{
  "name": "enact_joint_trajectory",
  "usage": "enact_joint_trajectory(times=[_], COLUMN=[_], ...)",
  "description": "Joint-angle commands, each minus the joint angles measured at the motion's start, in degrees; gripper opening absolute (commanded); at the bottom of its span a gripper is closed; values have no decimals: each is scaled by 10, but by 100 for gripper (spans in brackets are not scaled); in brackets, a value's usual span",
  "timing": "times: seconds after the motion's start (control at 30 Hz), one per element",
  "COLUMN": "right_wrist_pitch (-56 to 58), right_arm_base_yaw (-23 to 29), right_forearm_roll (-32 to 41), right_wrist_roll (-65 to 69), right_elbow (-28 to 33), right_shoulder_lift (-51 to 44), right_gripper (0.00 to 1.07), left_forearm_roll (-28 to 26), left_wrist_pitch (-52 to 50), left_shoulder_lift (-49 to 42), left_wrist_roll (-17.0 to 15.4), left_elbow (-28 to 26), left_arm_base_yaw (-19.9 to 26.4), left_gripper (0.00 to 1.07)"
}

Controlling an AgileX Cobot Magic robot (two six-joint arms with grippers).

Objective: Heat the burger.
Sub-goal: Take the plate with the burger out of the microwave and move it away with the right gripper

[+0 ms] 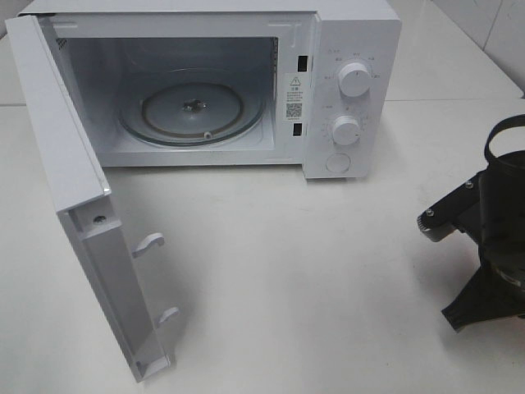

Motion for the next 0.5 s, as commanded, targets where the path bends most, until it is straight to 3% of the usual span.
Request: enact_joint_trajectory(times=[0.03, 0.5], right_wrist_pitch=[18, -40], right_arm_base_yaw=[-9, -58], right_forearm_roll=[-41, -53], right_wrist_roll=[23, 77], right_elbow=[-3, -3], right_shoulder_lift=[14, 93], right_gripper=[3, 5], left_forearm_roll=[-2, -2], left_wrist_pitch=[-3, -3], left_shoulder_lift=[-9, -9], left_wrist_roll=[0, 0], left_elbow=[2, 2], left_arm_base_yaw=[2, 2], left_gripper=[100, 100])
